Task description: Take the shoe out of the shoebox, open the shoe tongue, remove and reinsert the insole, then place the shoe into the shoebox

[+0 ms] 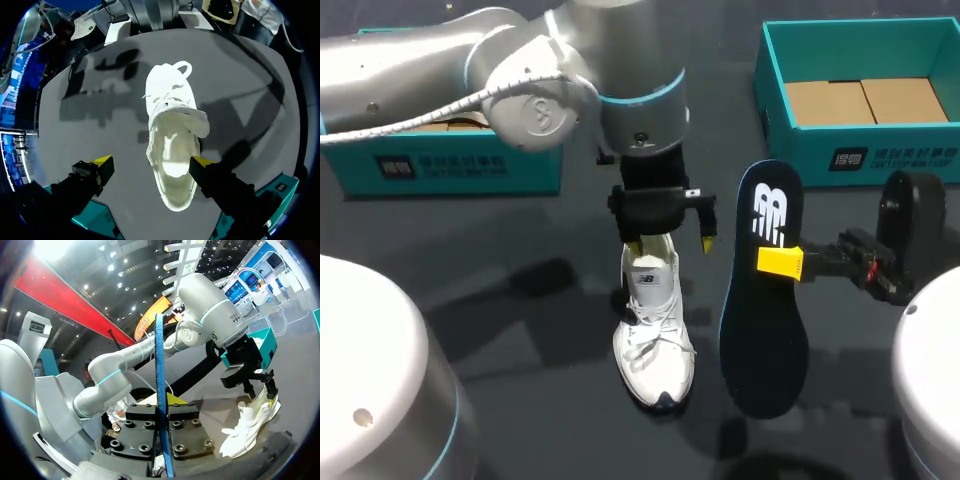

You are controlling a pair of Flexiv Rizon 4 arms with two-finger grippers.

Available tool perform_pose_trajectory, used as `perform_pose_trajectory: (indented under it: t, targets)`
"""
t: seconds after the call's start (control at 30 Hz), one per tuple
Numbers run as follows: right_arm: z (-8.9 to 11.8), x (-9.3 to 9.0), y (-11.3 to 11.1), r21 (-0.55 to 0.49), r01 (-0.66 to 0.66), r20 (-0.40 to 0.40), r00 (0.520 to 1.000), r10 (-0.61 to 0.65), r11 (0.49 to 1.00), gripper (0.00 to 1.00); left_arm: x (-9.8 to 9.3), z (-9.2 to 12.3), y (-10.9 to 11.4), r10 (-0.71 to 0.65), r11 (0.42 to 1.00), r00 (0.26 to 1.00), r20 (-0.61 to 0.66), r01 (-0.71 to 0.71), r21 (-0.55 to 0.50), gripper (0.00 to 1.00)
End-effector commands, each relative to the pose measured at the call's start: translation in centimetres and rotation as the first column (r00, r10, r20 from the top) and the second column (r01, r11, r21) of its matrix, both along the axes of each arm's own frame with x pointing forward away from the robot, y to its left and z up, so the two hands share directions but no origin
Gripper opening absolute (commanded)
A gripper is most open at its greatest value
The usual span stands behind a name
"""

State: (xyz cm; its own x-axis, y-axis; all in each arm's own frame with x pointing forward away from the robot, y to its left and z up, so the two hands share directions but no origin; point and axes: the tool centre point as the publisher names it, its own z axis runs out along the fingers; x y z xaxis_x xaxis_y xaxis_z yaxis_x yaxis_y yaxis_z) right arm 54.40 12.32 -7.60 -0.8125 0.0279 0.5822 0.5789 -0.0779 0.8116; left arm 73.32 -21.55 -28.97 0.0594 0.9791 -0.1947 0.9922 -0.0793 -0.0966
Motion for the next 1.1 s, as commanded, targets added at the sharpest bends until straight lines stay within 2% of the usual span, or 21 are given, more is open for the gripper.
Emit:
perform_pose_trajectory:
  t: [0.03,0.27,0.43,0.7,1.03,1.1]
  targets:
    - [0.3,-0.8,0.0,-0.033,0.05,-0.004,0.999,-0.05,0.998,0.0,-0.3,-0.1,2.6,0.013,0.988,1.0,-0.004,-0.014,-0.155,1.0]
    - [0.3,-0.8,0.0,-0.033,0.05,-0.004,0.999,-0.05,0.998,0.0,-0.3,-0.1,2.6,0.013,0.988,1.0,-0.004,-0.014,-0.155,1.0]
    - [0.3,-0.8,0.0,-0.033,0.05,-0.004,0.999,-0.05,0.998,0.0,0.8,0.8,1.9,0.025,0.933,0.998,-0.059,-0.045,-0.358,1.0]
    - [0.3,-0.8,0.0,-0.033,0.05,-0.004,0.999,-0.05,0.998,0.0,0.6,5.1,0.7,0.003,0.837,0.999,-0.038,-0.024,-0.547,1.0]
    - [0.3,-0.8,0.0,-0.033,0.05,-0.004,0.999,-0.05,0.998,0.0,0.6,5.1,0.7,0.003,0.837,0.999,-0.038,-0.024,-0.547,1.0]
    - [0.3,-0.8,0.0,-0.033,0.05,-0.004,0.999,-0.05,0.998,0.0,1.0,5.2,0.2,0.043,0.816,0.998,-0.038,-0.057,-0.576,1.0]
